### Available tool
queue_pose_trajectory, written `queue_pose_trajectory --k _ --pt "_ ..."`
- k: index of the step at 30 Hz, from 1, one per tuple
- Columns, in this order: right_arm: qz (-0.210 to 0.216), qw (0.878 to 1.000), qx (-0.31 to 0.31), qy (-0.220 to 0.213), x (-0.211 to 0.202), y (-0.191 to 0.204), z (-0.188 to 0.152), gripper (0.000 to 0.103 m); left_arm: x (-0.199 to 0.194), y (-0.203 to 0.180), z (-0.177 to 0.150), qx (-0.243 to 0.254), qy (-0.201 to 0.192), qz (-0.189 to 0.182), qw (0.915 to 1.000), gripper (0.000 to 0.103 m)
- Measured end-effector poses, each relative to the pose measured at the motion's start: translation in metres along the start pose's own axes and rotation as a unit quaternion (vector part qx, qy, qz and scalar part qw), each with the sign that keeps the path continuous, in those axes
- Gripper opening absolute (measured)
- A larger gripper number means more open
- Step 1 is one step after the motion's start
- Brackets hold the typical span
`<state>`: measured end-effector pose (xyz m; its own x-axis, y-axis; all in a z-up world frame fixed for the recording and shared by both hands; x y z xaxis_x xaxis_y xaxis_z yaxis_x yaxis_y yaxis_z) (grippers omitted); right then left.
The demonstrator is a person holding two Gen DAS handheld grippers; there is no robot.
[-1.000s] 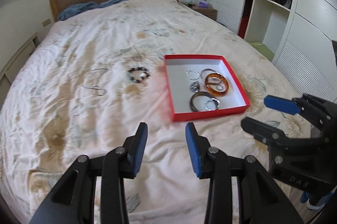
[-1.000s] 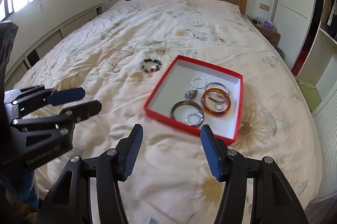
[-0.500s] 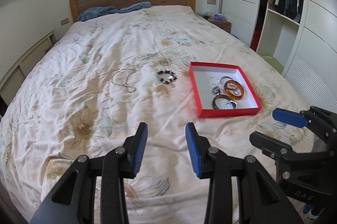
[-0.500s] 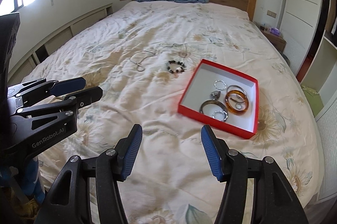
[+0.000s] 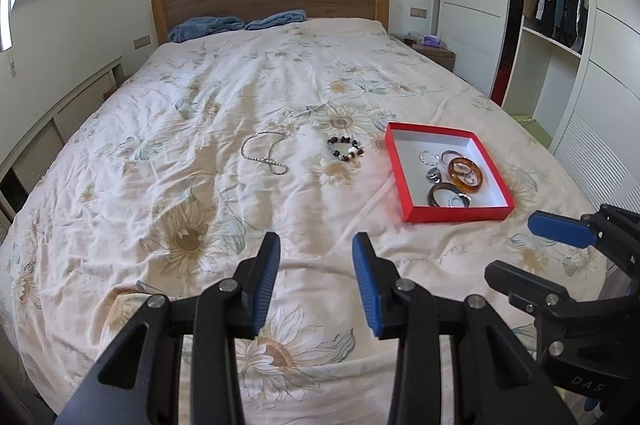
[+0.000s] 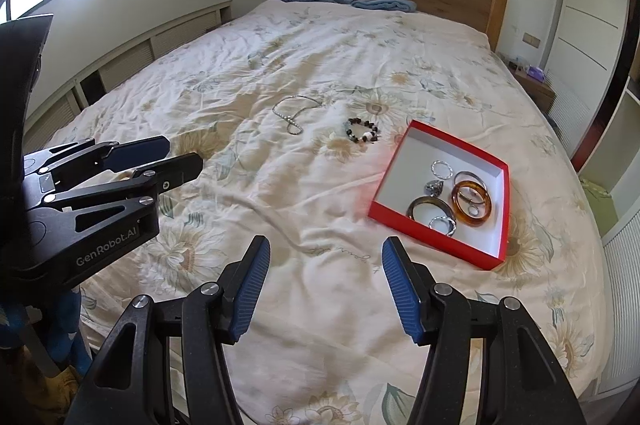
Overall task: Organize jewelry
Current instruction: 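Withdraw both grippers from the box toward the necklace and beaded bracelet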
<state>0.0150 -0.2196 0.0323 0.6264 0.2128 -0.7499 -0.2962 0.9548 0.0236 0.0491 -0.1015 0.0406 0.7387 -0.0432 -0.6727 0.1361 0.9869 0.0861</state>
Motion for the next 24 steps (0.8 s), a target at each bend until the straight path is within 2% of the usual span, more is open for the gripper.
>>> queue_pose_trajectory --k 5,15,24 --pt "0.006 1.0 0.002 -0.004 0.001 0.0 0.002 0.058 0.008 0.0 -0.003 0.008 0.02 0.002 0.9998 0.036" --pt "0.013 1.0 0.006 0.007 0.014 -0.001 0.003 0.058 0.019 0.001 -0.007 0.014 0.034 -0.002 0.9993 0.036" --pt "0.021 1.0 0.0 0.023 0.035 0.003 0.006 0.058 0.041 0.014 -0.009 -0.003 0.058 -0.007 0.9983 0.036"
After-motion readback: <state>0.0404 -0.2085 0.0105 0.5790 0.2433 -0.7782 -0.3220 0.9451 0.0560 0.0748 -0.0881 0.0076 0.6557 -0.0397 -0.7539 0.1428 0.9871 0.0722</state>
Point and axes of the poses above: each gripper's, at about its wrist camera, not at the fingertips, and x roughly the way its jaws point, y to its left, z to its top, the point moved 4 cm from there along x, roughly the way its jaws point, and after that the axes turned 5 degrees about z, right-handed, at the moved point
